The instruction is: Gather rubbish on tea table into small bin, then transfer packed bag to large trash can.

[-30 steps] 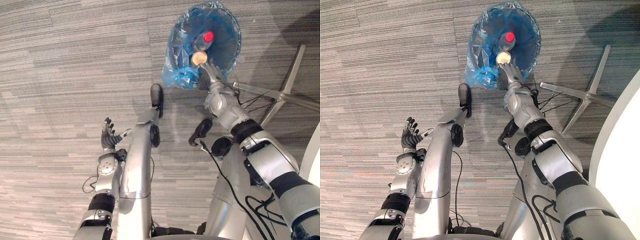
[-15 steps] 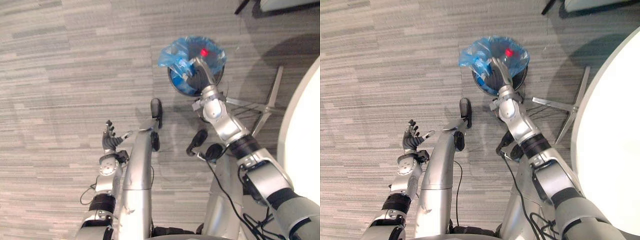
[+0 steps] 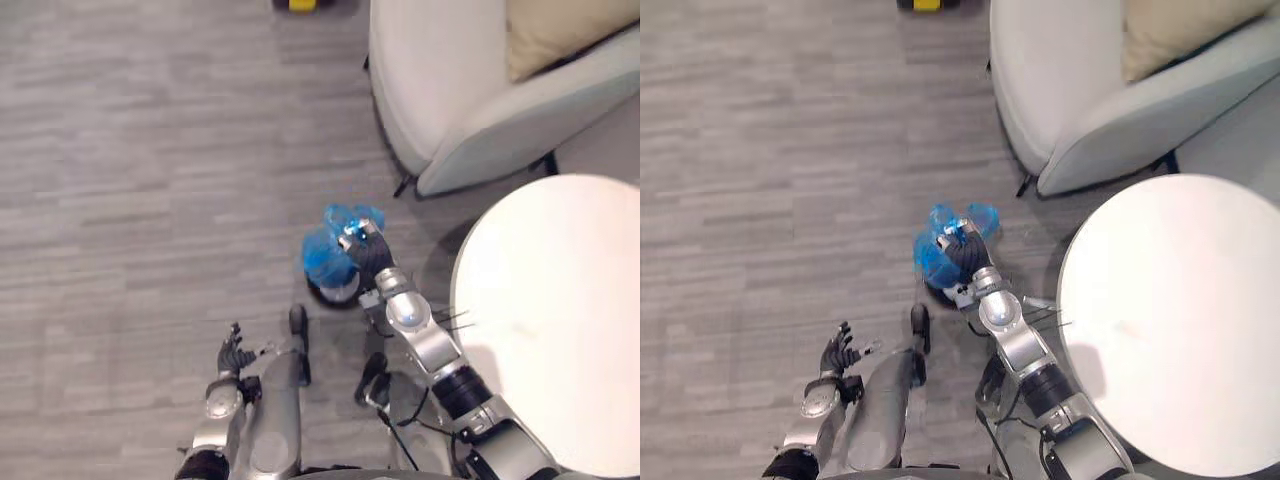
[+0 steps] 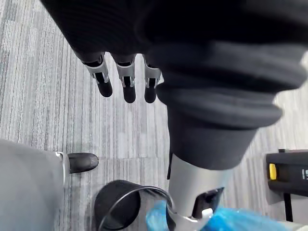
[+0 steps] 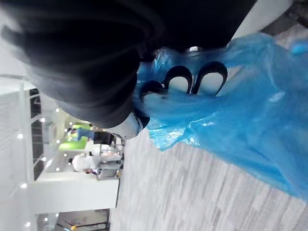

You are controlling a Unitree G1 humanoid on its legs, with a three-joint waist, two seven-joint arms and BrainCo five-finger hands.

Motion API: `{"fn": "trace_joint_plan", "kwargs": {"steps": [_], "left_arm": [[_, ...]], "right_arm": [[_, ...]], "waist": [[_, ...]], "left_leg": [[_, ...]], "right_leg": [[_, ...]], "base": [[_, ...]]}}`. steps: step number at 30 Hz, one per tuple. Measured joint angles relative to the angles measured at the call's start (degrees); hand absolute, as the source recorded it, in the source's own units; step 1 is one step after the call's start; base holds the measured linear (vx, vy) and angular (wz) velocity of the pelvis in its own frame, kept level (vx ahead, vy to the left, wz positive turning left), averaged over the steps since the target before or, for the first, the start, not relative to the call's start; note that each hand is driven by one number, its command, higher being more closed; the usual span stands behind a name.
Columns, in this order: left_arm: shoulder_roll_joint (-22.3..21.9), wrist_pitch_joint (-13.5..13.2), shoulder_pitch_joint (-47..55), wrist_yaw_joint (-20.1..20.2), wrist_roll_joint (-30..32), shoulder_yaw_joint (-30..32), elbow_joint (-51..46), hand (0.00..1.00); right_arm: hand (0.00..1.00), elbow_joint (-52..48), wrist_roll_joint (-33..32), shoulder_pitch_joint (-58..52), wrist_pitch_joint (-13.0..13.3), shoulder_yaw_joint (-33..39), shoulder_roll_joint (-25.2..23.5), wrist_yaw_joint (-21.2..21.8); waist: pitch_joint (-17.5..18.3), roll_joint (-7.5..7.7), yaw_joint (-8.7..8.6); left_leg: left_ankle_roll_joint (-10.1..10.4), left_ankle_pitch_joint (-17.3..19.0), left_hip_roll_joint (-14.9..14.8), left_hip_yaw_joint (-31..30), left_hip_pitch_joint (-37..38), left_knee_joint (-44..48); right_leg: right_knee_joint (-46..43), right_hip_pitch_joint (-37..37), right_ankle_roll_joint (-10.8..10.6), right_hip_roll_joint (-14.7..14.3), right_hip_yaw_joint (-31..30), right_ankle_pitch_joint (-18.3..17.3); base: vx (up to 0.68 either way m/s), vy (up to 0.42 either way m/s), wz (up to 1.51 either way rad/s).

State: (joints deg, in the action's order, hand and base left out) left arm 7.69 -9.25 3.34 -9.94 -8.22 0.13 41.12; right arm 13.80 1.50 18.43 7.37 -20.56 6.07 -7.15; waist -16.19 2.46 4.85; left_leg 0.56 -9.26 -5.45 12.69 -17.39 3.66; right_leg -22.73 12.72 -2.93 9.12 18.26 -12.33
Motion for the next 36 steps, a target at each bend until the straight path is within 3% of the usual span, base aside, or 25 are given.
{"fn": "trace_joint_plan", "kwargs": {"steps": [3,7,12,13,14,16,19,20,21,22,23,24,25,26,28,30,31,36], "left_arm": [[0.0,0.0,2.9,0.1,0.5,0.1,-0.6,0.0],[-0.1,-0.1,6.0,1.1,1.2,0.3,-2.7,0.0],[0.1,-0.3,6.6,1.3,1.6,0.7,-11.2,0.0],[0.2,-0.6,6.2,1.7,1.7,1.0,-12.7,0.0],[0.6,-0.7,5.0,2.3,1.9,1.3,-13.6,0.0],[0.6,-0.7,4.5,2.3,2.0,2.0,-16.6,0.0],[0.3,-1.2,5.8,2.1,2.0,2.8,-23.0,0.0],[-0.6,-1.4,6.5,2.0,2.0,2.8,-23.9,0.0],[-0.6,-1.3,6.6,2.1,1.9,2.4,-24.5,0.0],[-0.6,-1.3,7.3,2.1,1.6,0.9,-26.5,0.0],[-0.8,-1.3,7.6,2.2,1.6,0.2,-27.4,0.0],[-0.8,-1.2,6.5,2.4,1.6,-1.1,-28.4,0.0],[-0.7,-1.3,5.5,2.5,1.6,-2.1,-29.3,0.0],[-0.6,-1.3,5.1,2.5,1.6,-2.3,-29.6,0.0],[-0.4,-1.8,5.7,2.7,1.6,-2.2,-32.7,0.0],[-0.3,-2.8,4.3,3.4,1.6,-2.4,-34.7,0.0],[-0.1,-3.6,3.4,3.5,1.6,-3.0,-35.5,0.0],[2.3,-3.8,1.8,3.7,3.1,-8.1,-38.6,0.0]], "right_arm": [[1.0,-1.5,-1.5,-1.0,0.1,0.1,0.0,1.2],[1.0,-6.4,-2.5,-1.7,1.3,0.2,-0.1,2.2],[1.0,-6.5,-3.7,0.0,1.9,-0.2,0.2,2.4],[1.0,-6.6,-3.7,0.2,2.0,-0.2,0.4,2.4],[1.0,-6.8,-3.7,0.1,2.2,-0.2,0.5,2.2],[1.0,-6.8,-3.7,0.9,2.3,-0.1,1.2,2.0],[1.0,-6.9,-3.7,5.7,2.6,-0.3,1.3,1.8],[1.0,-6.9,-3.8,7.9,3.0,-0.2,2.4,1.5],[1.0,-6.8,-4.2,8.2,3.2,0.0,2.9,1.0],[1.0,-6.7,-4.4,8.3,3.2,0.6,4.0,0.7],[1.0,-6.5,-4.6,8.4,3.2,0.8,4.9,0.5],[1.0,-5.9,-5.7,8.6,3.3,2.0,6.3,0.6],[1.0,-4.8,-6.2,9.0,3.2,3.9,6.8,0.6],[1.0,-4.5,-6.5,9.0,3.0,4.3,6.8,0.5],[1.0,-4.2,-8.4,9.0,2.7,4.5,7.2,0.8],[1.0,-4.4,-8.8,9.1,2.7,4.3,7.8,0.9],[1.0,-4.4,-8.9,9.0,2.7,4.4,7.9,1.2],[1.0,-8.0,-10.5,8.5,2.8,4.5,7.7,3.5]], "waist": [[1.5,0.0,-0.77],[2.7,-0.15,-0.74],[2.5,-0.64,-0.79],[2.4,-1.46,-0.87],[2.3,-1.57,-1.09],[2.3,-1.55,-0.42],[2.9,-2.89,2.34],[3.0,-5.62,2.02],[3.1,-6.25,2.0],[3.1,-6.48,2.17],[3.1,-6.84,2.05],[3.0,-6.58,1.38],[2.7,-6.04,0.56],[2.5,-5.78,0.34],[2.7,-5.83,-1.04],[2.9,-6.11,-1.14],[3.0,-6.27,-1.14],[5.2,-5.57,-1.35]], "left_leg": [[0.0,-0.1,0.4,2.1,6.2,-3.6],[0.0,-0.1,0.1,4.9,8.7,-5.2],[-1.2,2.0,0.0,2.8,5.5,1.1],[-1.9,3.4,-0.8,1.5,5.0,1.6],[-2.3,3.7,0.0,-0.5,3.9,3.5],[-2.2,3.7,1.9,-3.5,2.7,5.4],[-0.7,0.7,1.5,-5.3,-1.5,4.6],[0.1,-1.0,0.1,-7.7,-3.3,2.6],[0.2,-0.9,-0.2,-8.7,-3.3,0.6],[1.5,0.0,-0.4,-9.8,-2.3,-3.9],[3.8,1.8,-0.9,-9.4,-2.0,-5.8],[5.7,5.3,-0.8,-6.8,-3.6,-4.7],[3.8,5.2,-0.4,-5.2,-5.6,1.4],[3.2,5.6,0.0,-4.4,-5.8,5.0],[0.2,8.7,0.1,-4.0,-1.5,16.6],[0.6,14.9,-0.5,-4.0,3.0,17.0],[1.4,15.6,-0.6,-4.1,4.6,14.5],[0.3,9.4,2.7,-5.6,7.7,2.7]], "right_leg": [[4.4,-4.5,-0.3,-1.1,-2.8,1.6],[7.6,-5.3,-0.5,-2.2,-7.0,4.1],[2.8,-1.8,-0.5,-1.6,-10.4,5.4],[-0.6,-1.8,-1.3,-2.0,-11.4,3.2],[-12.2,-0.7,-1.3,-1.5,-13.7,-1.6],[-18.8,-3.7,-2.3,-1.5,-15.3,-5.2],[-7.5,-6.4,-0.1,-4.3,-15.7,-10.5],[-4.9,-5.9,0.9,-6.6,-14.0,-9.3],[-4.1,-5.5,1.1,-7.1,-13.4,-8.7],[-4.0,-4.8,1.9,-7.8,-12.0,-7.8],[-3.8,-4.7,2.6,-8.7,-10.9,-6.9],[-1.0,-4.5,3.8,-7.6,-9.0,-4.9],[-0.5,-4.3,4.6,-6.2,-6.7,-4.0],[-0.3,-4.3,4.7,-5.3,-5.7,-3.6],[0.4,-4.6,4.3,-3.6,-4.8,-2.5],[1.1,-4.6,4.0,-3.0,-4.1,-1.5],[2.3,-5.0,3.6,-3.1,-3.4,-0.6],[10.6,-7.7,1.3,-2.2,-1.3,4.7]], "base": [[0.11,0.027,-0.36],[0.06,0.032,-0.58],[-0.02,0.017,-0.25],[-0.1,0.002,0.55],[-0.12,-0.025,0.76],[-0.14,-0.086,1.03],[-0.25,-0.143,0.4],[-0.28,-0.121,0.31],[-0.26,-0.103,0.51],[-0.18,-0.101,0.51],[-0.24,-0.119,0.87],[-0.25,-0.099,1.06],[-0.23,-0.058,1.12],[-0.2,-0.056,0.81],[-0.18,-0.017,0.43],[-0.12,0.061,0.27],[-0.13,0.121,0.31],[-0.04,0.11,0.27]]}}
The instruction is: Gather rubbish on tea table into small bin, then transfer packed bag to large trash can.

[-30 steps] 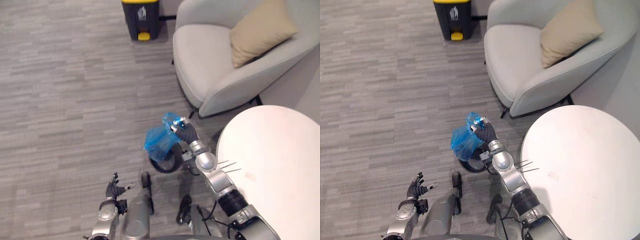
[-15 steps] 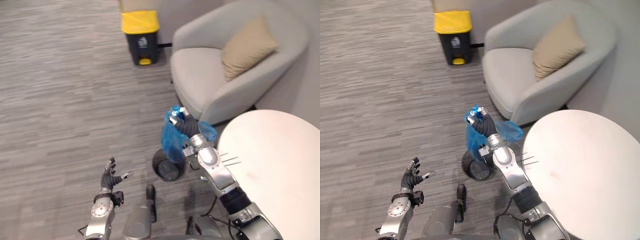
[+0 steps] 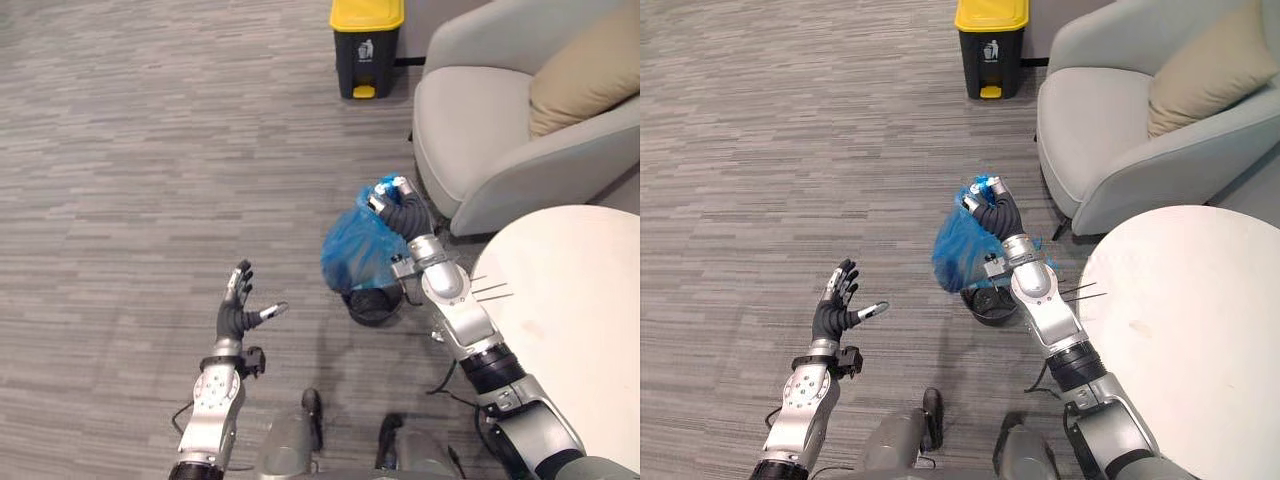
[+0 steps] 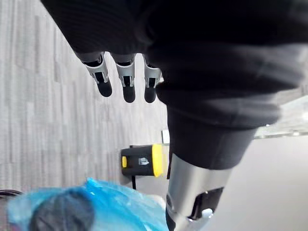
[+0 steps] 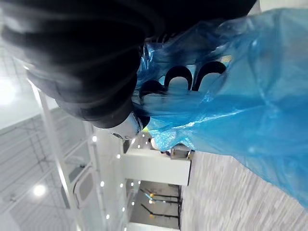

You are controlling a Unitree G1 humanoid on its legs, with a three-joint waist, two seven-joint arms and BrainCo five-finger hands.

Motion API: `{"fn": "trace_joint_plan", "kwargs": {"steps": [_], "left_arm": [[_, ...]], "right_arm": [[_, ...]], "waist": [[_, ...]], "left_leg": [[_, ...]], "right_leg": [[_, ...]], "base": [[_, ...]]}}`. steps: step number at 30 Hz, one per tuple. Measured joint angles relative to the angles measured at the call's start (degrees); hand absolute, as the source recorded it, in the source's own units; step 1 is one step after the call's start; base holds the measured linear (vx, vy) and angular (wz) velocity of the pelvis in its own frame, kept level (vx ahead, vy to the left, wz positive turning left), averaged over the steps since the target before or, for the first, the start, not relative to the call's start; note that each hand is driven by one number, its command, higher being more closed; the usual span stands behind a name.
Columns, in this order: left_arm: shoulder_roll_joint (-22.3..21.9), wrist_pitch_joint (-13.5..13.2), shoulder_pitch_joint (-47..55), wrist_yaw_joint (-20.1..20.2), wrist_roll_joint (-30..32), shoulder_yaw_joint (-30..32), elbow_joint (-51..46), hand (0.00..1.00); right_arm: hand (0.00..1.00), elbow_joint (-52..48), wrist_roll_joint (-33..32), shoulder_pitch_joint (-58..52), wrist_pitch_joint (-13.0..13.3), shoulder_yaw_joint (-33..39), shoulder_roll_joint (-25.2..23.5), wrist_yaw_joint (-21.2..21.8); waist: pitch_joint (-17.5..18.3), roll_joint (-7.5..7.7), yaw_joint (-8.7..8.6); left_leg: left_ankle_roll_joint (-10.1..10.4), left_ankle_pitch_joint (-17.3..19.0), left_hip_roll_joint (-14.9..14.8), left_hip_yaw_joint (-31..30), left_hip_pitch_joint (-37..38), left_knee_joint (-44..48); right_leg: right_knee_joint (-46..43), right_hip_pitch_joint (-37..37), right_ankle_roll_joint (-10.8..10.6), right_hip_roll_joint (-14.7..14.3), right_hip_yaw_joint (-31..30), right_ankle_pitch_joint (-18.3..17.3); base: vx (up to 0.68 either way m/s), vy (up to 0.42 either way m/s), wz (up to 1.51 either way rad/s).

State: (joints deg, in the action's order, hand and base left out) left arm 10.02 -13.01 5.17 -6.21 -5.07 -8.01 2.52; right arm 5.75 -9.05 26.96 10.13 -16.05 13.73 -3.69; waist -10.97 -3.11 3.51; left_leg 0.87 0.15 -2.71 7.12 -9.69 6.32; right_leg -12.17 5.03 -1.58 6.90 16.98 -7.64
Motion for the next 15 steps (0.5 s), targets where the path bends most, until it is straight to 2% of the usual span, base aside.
{"fn": "trace_joint_plan", "kwargs": {"steps": [4,7,11,15], "left_arm": [[1.0,0.0,-1.6,-0.1,3.7,-2.5,-0.8,0.0],[1.7,0.2,-3.6,-0.1,7.1,-4.6,-0.8,0.0],[0.0,1.5,-8.1,-0.8,13.5,-6.6,-0.7,0.0],[-1.5,1.8,-9.9,-3.6,16.1,-6.7,-0.4,0.0]], "right_arm": [[1.0,-1.9,-2.1,-1.0,0.1,-0.5,-2.1,2.3],[1.0,-3.9,-3.6,-3.4,0.1,-3.3,-4.5,4.2],[1.0,-6.2,-5.2,-5.4,0.0,-8.2,-5.1,6.7],[1.0,-7.1,-7.4,-6.5,0.0,-10.0,-5.6,8.0]], "waist": [[0.7,0.61,-0.12],[2.9,1.48,-0.69],[3.4,1.81,-1.57],[3.5,1.9,-2.68]], "left_leg": [[-0.7,-2.0,1.6,-0.5,3.1,-3.6],[-0.6,-3.4,2.0,-0.3,4.8,-6.7],[-1.0,-6.2,2.1,0.4,7.8,-11.8],[-1.2,-6.6,1.9,0.8,8.0,-12.2]], "right_leg": [[3.9,-3.5,-0.9,0.5,0.3,1.8],[5.0,-4.0,-0.7,0.6,-0.2,2.8],[6.3,-4.9,-1.1,0.1,-1.5,3.8],[6.4,-4.8,-1.1,-0.1,-2.1,4.4]], "base": [[0.03,0.103,0.17],[0.01,0.041,-0.09],[-0.05,0.021,-0.11],[-0.07,0.026,-0.06]]}}
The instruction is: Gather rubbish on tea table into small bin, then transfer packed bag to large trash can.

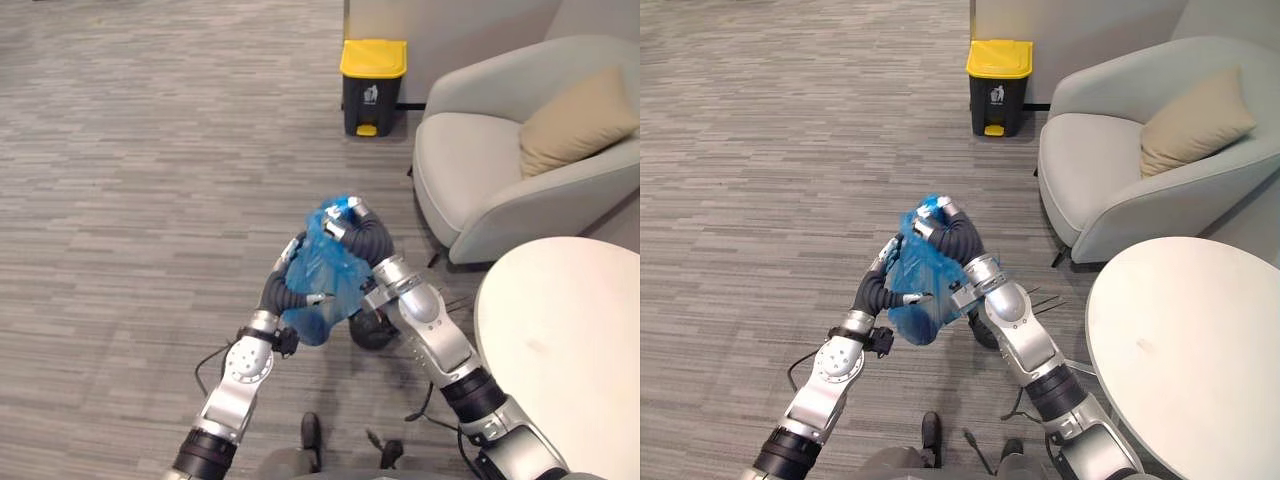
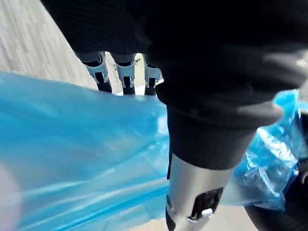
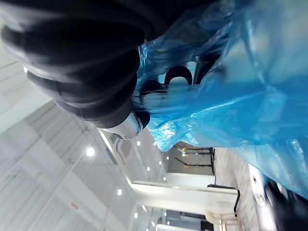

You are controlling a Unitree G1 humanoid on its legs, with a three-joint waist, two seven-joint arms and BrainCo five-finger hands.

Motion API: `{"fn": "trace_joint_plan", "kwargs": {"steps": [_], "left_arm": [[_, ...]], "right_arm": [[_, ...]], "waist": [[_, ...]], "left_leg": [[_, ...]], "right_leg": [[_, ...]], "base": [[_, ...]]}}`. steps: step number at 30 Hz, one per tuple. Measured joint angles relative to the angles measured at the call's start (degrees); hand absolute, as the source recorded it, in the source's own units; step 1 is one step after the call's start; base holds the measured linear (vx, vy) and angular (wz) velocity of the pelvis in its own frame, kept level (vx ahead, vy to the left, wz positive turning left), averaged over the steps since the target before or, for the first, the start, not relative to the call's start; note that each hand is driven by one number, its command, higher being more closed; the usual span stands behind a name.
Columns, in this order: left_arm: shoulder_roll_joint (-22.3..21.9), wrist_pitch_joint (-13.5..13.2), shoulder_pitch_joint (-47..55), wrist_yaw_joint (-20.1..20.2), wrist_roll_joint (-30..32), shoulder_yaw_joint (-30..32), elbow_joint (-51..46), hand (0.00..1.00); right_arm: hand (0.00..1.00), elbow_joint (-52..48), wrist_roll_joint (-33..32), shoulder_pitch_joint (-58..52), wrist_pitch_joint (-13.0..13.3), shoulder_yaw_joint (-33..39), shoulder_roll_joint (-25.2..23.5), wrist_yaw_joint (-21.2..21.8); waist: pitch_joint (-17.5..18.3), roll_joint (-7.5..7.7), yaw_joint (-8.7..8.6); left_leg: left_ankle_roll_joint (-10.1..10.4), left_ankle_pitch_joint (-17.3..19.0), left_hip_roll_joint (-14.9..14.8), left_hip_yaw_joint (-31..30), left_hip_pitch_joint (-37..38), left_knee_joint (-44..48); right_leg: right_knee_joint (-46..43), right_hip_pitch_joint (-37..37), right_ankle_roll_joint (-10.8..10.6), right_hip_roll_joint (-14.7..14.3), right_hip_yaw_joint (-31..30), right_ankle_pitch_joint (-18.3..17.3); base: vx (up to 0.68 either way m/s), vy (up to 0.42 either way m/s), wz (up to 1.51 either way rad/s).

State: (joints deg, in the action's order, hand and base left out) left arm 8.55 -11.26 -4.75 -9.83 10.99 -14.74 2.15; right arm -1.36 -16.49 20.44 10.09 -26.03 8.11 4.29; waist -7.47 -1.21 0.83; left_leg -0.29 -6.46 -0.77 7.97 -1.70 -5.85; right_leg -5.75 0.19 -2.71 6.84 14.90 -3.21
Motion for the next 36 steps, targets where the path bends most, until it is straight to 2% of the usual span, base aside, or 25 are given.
{"fn": "trace_joint_plan", "kwargs": {"steps": [3,8,14,22,26,28,32,33,35,36], "left_arm": [[-0.5,0.5,-1.3,-0.4,-0.1,-0.4,2.0,0.0],[-1.5,1.4,-1.7,-0.5,-0.1,-3.2,6.2,0.0],[-1.7,2.1,-4.1,-1.5,-0.1,-3.8,10.6,0.0],[-2.9,2.3,-4.3,-1.3,-0.2,-4.0,16.4,0.0],[-3.2,2.7,-4.4,-0.1,-0.3,-5.1,18.1,0.0],[-3.7,3.1,-4.5,-0.1,-0.3,-5.7,18.7,0.0],[-3.6,3.3,-4.5,1.2,-0.3,-6.0,18.9,0.0],[-3.6,3.4,-4.6,1.3,-0.3,-6.1,18.9,1.0],[-3.7,3.5,-5.3,1.7,-0.2,-6.5,19.0,1.0],[-3.7,3.6,-5.7,1.8,-0.2,-6.7,19.0,1.0]], "right_arm": [[1.0,-0.1,-2.0,0.0,-0.3,-0.2,0.0,1.0],[1.0,-0.1,-3.8,-0.7,-0.9,-4.5,0.0,2.1],[1.0,-0.1,-3.6,-0.7,-1.8,-6.0,0.4,1.3],[1.0,1.3,1.3,1.6,-4.1,-6.0,1.3,-1.8],[1.0,4.7,2.7,5.5,-4.4,-6.0,1.3,-1.9],[1.0,5.2,3.8,6.6,-4.5,-6.1,1.3,-1.8],[1.0,8.1,5.4,10.9,-4.7,-7.5,1.2,-1.7],[1.0,9.3,5.8,12.8,-5.1,-8.5,1.2,-1.6],[1.0,9.4,5.8,13.7,-5.4,-9.5,1.0,-1.5],[1.0,9.4,5.8,14.1,-5.4,-10.7,0.4,-1.5]], "waist": [[0.1,-0.03,-0.01],[3.2,0.08,-0.01],[3.4,0.2,0.1],[3.7,0.68,0.32],[3.8,0.74,0.83],[3.8,0.75,1.67],[3.8,0.76,1.8],[3.8,0.78,1.82],[3.8,0.81,2.14],[3.8,0.81,2.92]], "left_leg": [[-0.1,-0.3,-0.2,0.2,0.3,0.0],[0.0,-0.5,-0.7,0.2,0.1,-0.1],[0.8,-1.0,-1.7,0.0,0.1,-0.1],[2.0,-1.9,-3.5,-0.2,-0.3,-0.1],[2.3,-2.2,-4.2,-0.2,-0.5,-0.1],[2.5,-2.3,-4.5,-0.7,-0.7,-0.1],[2.9,-2.6,-4.7,-1.6,-0.8,-0.1],[2.9,-2.7,-4.8,-1.8,-0.8,-0.1],[3.1,-2.8,-4.9,-2.2,-0.8,-0.1],[3.1,-2.8,-5.1,-2.2,-0.8,-0.1]], "right_leg": [[0.2,0.0,-0.1,-0.4,-0.9,0.6],[2.6,-0.7,0.1,-1.1,-1.2,2.0],[3.2,-1.0,0.8,-2.2,-1.2,2.8],[4.0,-0.9,1.3,-4.0,-1.2,3.4],[4.6,-1.0,2.1,-4.8,-1.1,3.8],[5.0,-1.1,2.2,-5.2,-0.8,4.0],[5.1,-1.4,2.3,-5.5,0.0,4.0],[5.4,-1.7,2.4,-5.6,0.2,4.1],[5.8,-2.1,2.5,-5.8,0.7,4.2],[5.8,-2.1,2.5,-6.0,0.7,4.2]], "base": [[-0.07,0.017,-0.14],[-0.02,0.003,-0.03],[-0.04,-0.008,-0.01],[-0.03,-0.03,-0.01],[-0.01,-0.018,-0.01],[0.0,-0.031,0.06],[0.0,-0.019,0.11],[-0.01,-0.015,0.11],[-0.01,-0.016,0.09],[0.0,0.0,0.0]]}}
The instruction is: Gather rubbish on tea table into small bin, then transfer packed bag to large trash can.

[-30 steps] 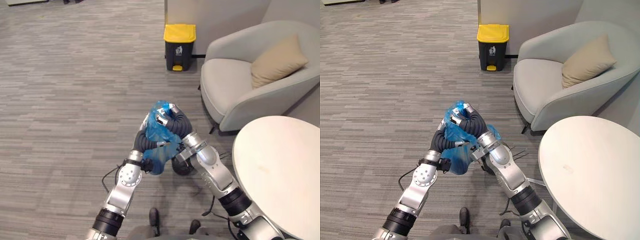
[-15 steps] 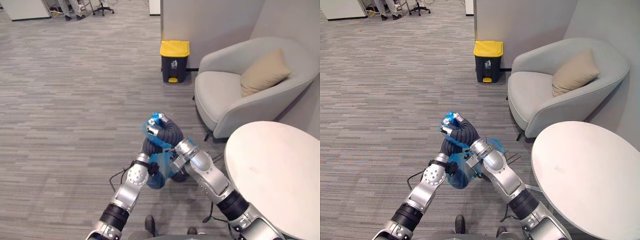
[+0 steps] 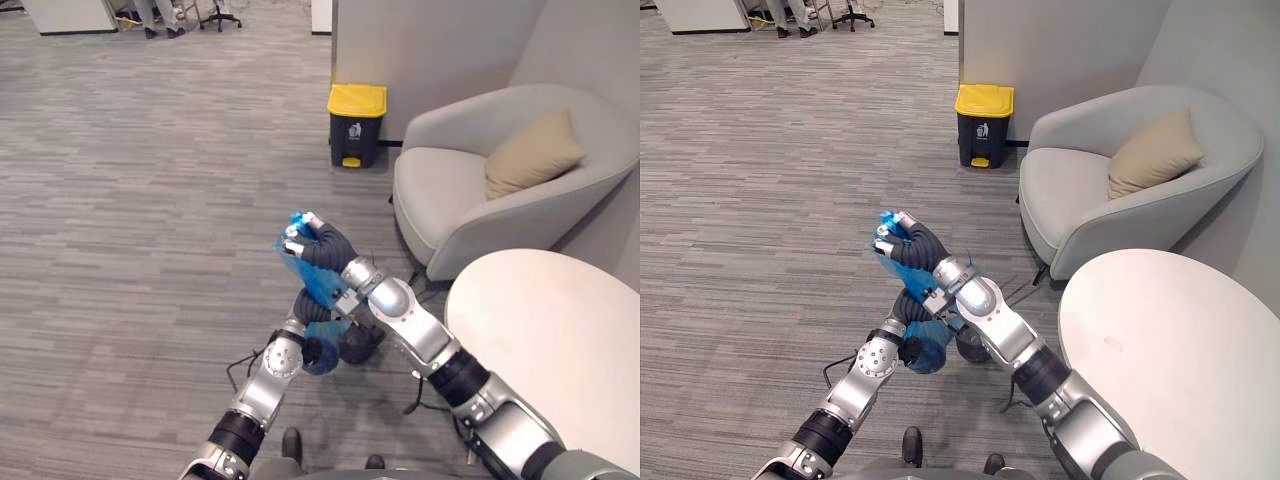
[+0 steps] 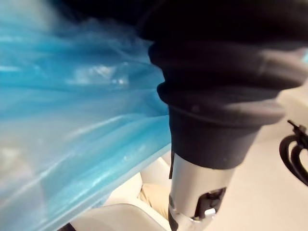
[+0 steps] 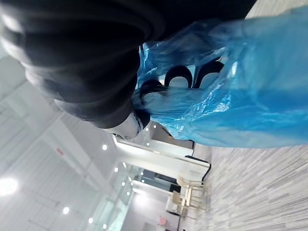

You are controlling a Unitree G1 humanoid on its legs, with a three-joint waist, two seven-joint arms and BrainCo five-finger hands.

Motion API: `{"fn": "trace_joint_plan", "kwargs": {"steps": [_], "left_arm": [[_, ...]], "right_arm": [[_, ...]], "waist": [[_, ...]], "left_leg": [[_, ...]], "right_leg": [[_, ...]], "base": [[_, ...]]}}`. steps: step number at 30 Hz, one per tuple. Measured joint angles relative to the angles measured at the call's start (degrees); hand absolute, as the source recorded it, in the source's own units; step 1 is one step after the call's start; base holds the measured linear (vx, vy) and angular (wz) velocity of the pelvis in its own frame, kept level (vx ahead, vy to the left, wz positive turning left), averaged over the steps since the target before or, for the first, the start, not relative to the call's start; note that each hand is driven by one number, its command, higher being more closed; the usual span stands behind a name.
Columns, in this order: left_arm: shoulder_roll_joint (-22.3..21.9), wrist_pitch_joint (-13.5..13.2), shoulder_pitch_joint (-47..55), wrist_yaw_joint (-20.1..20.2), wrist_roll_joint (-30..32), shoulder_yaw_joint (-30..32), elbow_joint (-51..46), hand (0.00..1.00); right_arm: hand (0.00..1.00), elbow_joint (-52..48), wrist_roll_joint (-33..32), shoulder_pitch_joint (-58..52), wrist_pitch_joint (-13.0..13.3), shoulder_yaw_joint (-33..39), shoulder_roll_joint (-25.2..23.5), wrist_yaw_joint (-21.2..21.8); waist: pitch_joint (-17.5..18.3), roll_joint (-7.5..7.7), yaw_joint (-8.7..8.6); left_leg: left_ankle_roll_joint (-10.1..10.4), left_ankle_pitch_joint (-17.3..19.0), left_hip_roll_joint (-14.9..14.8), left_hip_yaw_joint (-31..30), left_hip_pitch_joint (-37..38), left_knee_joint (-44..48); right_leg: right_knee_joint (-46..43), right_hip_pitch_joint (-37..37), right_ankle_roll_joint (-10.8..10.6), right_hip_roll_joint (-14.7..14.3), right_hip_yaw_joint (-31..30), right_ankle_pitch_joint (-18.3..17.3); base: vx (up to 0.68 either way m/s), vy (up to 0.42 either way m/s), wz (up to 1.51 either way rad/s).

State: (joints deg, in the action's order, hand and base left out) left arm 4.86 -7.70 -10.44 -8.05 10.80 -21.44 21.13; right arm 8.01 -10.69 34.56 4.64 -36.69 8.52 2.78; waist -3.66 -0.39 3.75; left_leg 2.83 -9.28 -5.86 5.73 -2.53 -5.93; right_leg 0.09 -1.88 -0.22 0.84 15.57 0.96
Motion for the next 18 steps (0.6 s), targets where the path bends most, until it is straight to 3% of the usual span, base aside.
{"fn": "trace_joint_plan", "kwargs": {"steps": [5,11,12,18], "left_arm": [[0.0,0.0,-4.8,-3.4,0.0,-0.4,4.0,1.0],[0.0,0.0,-5.9,-7.5,-3.2,-0.2,4.1,1.0],[0.0,0.0,-5.9,-7.8,-3.7,-0.1,4.0,1.0],[0.1,0.0,-5.4,-8.5,-6.6,2.5,1.7,1.0]], "right_arm": [[1.0,0.0,-1.4,0.1,-0.7,-6.6,-2.1,0.6],[1.0,-0.1,-5.2,1.4,-0.6,-7.3,-2.3,1.1],[0.0,-0.2,-5.3,1.4,-0.5,-7.5,-2.3,1.2],[0.0,-2.5,-4.1,0.8,1.5,-9.3,-3.1,3.6]], "waist": [[0.1,0.09,0.36],[0.1,0.12,0.22],[0.1,0.12,0.22],[0.1,0.14,0.19]], "left_leg": [[0.3,-0.2,-0.4,-0.5,0.0,0.0],[0.4,-0.2,-0.6,-0.5,0.0,0.0],[0.4,-0.2,-0.6,-0.5,0.0,0.0],[0.5,0.0,-0.6,-0.1,-0.1,0.0]], "right_leg": [[0.9,-0.6,0.6,-0.6,0.4,0.4],[1.2,-0.7,0.7,-0.8,0.4,0.5],[1.2,-0.7,0.7,-0.8,0.4,0.5],[1.3,-0.5,0.7,-0.8,0.0,0.5]], "base": [[-0.01,-0.011,0.03],[0.0,0.0,0.0],[0.0,0.0,0.0],[0.0,0.003,-0.02]]}}
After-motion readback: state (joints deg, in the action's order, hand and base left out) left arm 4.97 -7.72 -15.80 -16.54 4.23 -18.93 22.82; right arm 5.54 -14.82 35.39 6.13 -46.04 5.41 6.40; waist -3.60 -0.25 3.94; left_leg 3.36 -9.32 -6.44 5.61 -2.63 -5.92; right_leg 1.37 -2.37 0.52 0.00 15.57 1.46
